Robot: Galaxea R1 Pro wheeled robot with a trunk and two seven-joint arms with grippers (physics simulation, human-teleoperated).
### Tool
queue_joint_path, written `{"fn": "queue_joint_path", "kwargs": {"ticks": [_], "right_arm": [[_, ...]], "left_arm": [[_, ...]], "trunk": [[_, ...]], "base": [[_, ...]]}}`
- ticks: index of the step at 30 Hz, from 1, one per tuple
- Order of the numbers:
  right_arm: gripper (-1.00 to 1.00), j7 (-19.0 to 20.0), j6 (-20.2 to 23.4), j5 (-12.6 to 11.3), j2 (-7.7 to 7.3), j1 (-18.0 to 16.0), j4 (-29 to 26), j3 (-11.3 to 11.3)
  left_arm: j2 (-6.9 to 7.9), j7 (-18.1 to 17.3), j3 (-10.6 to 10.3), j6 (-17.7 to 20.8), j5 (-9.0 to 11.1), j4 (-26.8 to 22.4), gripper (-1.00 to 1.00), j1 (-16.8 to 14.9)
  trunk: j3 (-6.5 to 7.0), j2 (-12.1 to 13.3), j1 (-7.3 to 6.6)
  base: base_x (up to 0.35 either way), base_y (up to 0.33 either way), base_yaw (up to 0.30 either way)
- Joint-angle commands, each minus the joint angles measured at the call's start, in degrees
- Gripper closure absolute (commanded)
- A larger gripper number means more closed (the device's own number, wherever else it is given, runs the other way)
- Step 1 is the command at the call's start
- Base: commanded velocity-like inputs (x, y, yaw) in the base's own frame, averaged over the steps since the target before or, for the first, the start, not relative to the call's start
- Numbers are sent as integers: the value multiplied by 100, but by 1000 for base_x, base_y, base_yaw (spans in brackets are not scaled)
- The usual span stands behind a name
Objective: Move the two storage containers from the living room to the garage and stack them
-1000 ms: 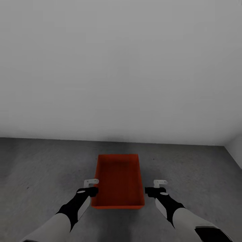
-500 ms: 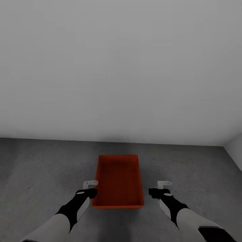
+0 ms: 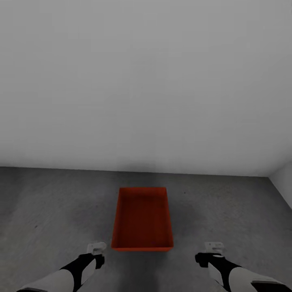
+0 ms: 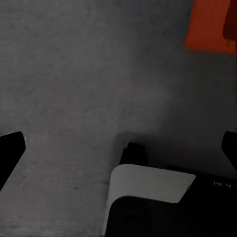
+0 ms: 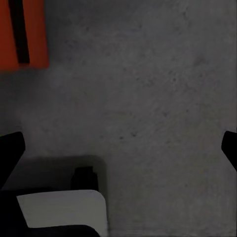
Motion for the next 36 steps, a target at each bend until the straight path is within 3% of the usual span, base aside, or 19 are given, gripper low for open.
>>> {"fn": "queue_joint_path", "kwargs": {"ticks": [1,3,7,17,26,36], "right_arm": [[-100,-11,8,10,-2,43,14,-2],[-100,-11,4,10,-6,245,23,0],[-100,0,-8,14,-2,588,30,1],[-100,-3,-143,29,34,1441,23,10],[-100,15,-432,16,122,1496,28,5],[-100,38,-446,18,148,1651,32,3]], "left_arm": [[36,28,-55,3,99,76,-100,-1],[185,4,-60,-149,284,333,-100,-1],[306,-15,-63,-263,480,484,-100,16],[348,-27,-65,-328,517,523,-100,40],[352,-29,-66,-376,495,520,-100,441],[341,-38,-64,-623,516,524,-100,561]], "trunk": [[14,37,-22],[50,117,-65],[122,278,-153],[302,679,-373],[463,1040,-571],[643,1441,-790]], "base": [[0,0,0],[0,0,0],[0,0,0],[0,0,0],[0,0,0],[0,0,0]]}}
